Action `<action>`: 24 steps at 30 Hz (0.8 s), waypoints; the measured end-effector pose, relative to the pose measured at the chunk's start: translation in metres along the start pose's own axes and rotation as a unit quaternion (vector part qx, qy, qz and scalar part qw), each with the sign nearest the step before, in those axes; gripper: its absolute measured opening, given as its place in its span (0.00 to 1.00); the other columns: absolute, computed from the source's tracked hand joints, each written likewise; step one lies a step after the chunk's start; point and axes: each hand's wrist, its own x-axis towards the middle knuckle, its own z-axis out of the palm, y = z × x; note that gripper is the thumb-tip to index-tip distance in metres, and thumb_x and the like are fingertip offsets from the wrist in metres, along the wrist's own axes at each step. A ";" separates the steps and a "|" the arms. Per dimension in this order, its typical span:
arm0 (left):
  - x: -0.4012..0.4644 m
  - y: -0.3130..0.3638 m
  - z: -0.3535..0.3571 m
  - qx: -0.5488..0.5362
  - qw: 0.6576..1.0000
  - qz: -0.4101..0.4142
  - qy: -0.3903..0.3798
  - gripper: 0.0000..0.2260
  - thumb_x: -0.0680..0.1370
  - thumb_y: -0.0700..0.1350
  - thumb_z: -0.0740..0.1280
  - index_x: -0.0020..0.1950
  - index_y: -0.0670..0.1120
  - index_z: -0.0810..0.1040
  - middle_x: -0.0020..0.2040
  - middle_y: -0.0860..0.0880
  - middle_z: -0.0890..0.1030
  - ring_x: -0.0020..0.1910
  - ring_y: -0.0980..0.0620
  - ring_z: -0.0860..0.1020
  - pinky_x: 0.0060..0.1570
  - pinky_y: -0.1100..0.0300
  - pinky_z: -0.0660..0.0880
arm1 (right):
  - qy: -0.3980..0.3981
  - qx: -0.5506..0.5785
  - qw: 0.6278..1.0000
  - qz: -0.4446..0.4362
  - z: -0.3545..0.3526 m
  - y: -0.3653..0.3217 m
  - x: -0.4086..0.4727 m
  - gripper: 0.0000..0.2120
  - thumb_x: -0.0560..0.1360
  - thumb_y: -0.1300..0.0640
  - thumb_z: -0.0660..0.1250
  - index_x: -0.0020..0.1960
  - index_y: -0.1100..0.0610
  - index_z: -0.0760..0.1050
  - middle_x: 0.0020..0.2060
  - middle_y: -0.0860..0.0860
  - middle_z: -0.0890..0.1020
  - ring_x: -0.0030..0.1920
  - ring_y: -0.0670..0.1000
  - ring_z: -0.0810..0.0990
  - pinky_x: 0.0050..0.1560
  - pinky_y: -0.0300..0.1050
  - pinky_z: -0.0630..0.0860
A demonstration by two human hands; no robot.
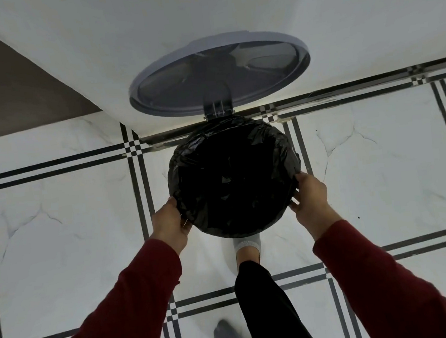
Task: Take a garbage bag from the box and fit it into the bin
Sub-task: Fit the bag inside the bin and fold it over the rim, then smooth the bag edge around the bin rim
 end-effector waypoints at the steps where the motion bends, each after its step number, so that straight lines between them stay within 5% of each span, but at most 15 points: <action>1: 0.000 0.002 0.001 -0.013 1.000 -0.011 -0.002 0.09 0.84 0.43 0.64 0.61 0.44 0.82 0.49 0.47 0.86 0.46 0.48 0.84 0.47 0.53 0.82 | -0.011 0.023 0.999 0.021 -0.002 -0.002 0.002 0.07 0.75 0.63 0.60 0.47 0.57 0.77 0.38 0.52 0.76 0.40 0.52 0.77 0.44 0.48 0.76; 3: -0.002 0.004 0.000 -0.009 0.999 -0.035 -0.013 0.11 0.83 0.44 0.65 0.63 0.45 0.82 0.49 0.49 0.85 0.47 0.50 0.83 0.49 0.54 0.79 | -0.035 0.048 0.996 0.063 -0.006 -0.005 0.004 0.07 0.75 0.64 0.59 0.43 0.56 0.74 0.34 0.51 0.72 0.32 0.50 0.72 0.40 0.45 0.73; 6: -0.006 0.005 -0.001 0.012 0.997 -0.072 -0.002 0.13 0.80 0.49 0.67 0.64 0.51 0.81 0.59 0.50 0.80 0.62 0.48 0.76 0.64 0.47 0.72 | -0.069 0.060 0.990 0.105 -0.011 -0.008 0.008 0.08 0.73 0.65 0.58 0.37 0.54 0.67 0.35 0.52 0.67 0.32 0.51 0.67 0.40 0.43 0.68; 9: -0.008 0.005 0.000 -0.015 0.996 -0.082 -0.021 0.07 0.81 0.47 0.66 0.55 0.49 0.82 0.51 0.49 0.85 0.54 0.49 0.81 0.52 0.50 0.76 | -0.065 -0.001 0.989 0.136 -0.015 -0.012 0.005 0.05 0.69 0.59 0.65 0.36 0.52 0.72 0.37 0.49 0.79 0.42 0.51 0.79 0.50 0.49 0.74; 12: -0.008 0.006 0.001 -0.016 0.996 -0.081 -0.012 0.07 0.81 0.47 0.65 0.49 0.49 0.82 0.44 0.51 0.86 0.50 0.51 0.82 0.51 0.51 0.75 | -0.074 0.018 0.987 0.139 -0.015 -0.013 0.004 0.06 0.70 0.57 0.65 0.35 0.51 0.75 0.34 0.48 0.81 0.36 0.50 0.81 0.42 0.46 0.76; 14: -0.008 0.008 0.000 -0.001 0.997 -0.083 -0.008 0.08 0.80 0.50 0.65 0.52 0.50 0.83 0.54 0.50 0.84 0.57 0.51 0.80 0.58 0.50 0.72 | -0.076 0.030 0.987 0.141 -0.015 -0.013 0.004 0.06 0.70 0.57 0.63 0.35 0.51 0.75 0.33 0.48 0.81 0.35 0.50 0.81 0.41 0.47 0.75; 17: -0.020 0.018 0.004 0.076 0.994 -0.060 0.047 0.19 0.81 0.55 0.64 0.71 0.51 0.76 0.70 0.50 0.73 0.72 0.44 0.70 0.70 0.45 0.68 | -0.033 -0.094 0.991 0.085 -0.010 -0.023 -0.007 0.08 0.73 0.59 0.59 0.40 0.52 0.75 0.41 0.49 0.83 0.42 0.50 0.79 0.43 0.47 0.69; 19: -0.036 0.028 0.010 0.184 0.970 0.048 0.148 0.24 0.81 0.56 0.64 0.74 0.47 0.70 0.74 0.43 0.67 0.72 0.39 0.68 0.68 0.46 0.69 | 0.053 -0.236 0.967 -0.074 -0.004 -0.035 -0.020 0.09 0.77 0.59 0.58 0.49 0.55 0.77 0.49 0.52 0.83 0.44 0.52 0.77 0.40 0.45 0.67; 21: -0.066 0.046 0.021 0.224 0.912 0.301 0.163 0.20 0.82 0.54 0.65 0.68 0.43 0.72 0.70 0.41 0.67 0.72 0.42 0.67 0.67 0.52 0.68 | 0.083 -0.253 0.923 -0.279 0.006 -0.053 -0.046 0.13 0.79 0.56 0.59 0.59 0.53 0.78 0.54 0.47 0.81 0.54 0.49 0.77 0.45 0.33 0.68; 24: -0.122 0.085 0.039 0.245 0.694 0.675 0.050 0.15 0.85 0.52 0.63 0.67 0.44 0.74 0.69 0.43 0.69 0.72 0.52 0.65 0.72 0.58 0.65 | 0.049 -0.181 0.796 -0.576 0.033 -0.096 -0.101 0.14 0.81 0.53 0.62 0.66 0.50 0.76 0.64 0.42 0.77 0.65 0.41 0.74 0.60 0.27 0.67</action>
